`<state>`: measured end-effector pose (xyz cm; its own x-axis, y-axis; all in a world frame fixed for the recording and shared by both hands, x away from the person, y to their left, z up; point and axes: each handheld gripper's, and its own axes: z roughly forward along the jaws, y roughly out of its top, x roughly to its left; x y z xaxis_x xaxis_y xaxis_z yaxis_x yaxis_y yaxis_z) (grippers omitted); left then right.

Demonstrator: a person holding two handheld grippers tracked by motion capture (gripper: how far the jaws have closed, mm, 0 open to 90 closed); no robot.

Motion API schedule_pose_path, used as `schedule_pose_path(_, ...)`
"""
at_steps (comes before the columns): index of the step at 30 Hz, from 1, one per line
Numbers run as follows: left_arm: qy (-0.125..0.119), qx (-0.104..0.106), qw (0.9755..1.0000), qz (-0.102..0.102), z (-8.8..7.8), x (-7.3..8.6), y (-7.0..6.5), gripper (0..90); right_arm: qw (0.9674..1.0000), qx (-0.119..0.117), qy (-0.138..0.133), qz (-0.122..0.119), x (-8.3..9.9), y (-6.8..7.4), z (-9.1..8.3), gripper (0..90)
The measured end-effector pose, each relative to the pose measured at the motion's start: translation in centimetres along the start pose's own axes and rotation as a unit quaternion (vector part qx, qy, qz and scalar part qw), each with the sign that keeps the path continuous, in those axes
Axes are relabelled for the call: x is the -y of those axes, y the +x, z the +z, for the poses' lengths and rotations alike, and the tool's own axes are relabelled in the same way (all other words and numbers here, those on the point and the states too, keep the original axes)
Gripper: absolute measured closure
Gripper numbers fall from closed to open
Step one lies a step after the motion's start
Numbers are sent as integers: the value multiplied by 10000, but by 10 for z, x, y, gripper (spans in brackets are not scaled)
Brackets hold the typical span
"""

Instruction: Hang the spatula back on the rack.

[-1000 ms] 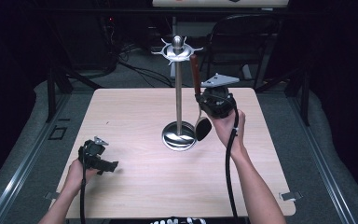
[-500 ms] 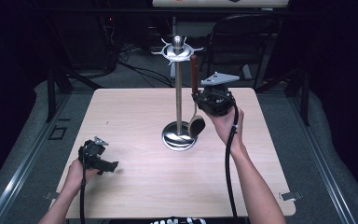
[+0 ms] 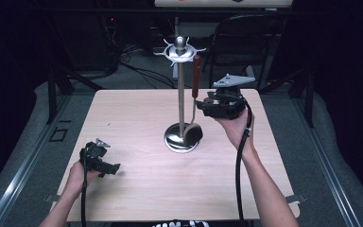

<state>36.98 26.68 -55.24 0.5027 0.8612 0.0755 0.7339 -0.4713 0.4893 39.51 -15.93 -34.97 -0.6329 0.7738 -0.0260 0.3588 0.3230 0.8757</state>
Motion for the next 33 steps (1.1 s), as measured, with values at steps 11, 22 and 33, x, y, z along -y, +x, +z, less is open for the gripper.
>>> schedule_pose_path(11, 9, -8, 10000, -2, 0, 0, -1, 1, 9971, -125, 745, -125, 28, -3, -11, 204)
schedule_pose_path(22, 3, -5, 10000, 5, 0, -1, -1, 1, 9913, 89, 1315, -39, 76, -6, -12, 111)
schedule_pose_path(33, 52, -43, 10000, 30, 3, -3, -3, 0, 9813, 325, 1892, -128, 147, -1, -8, 21)
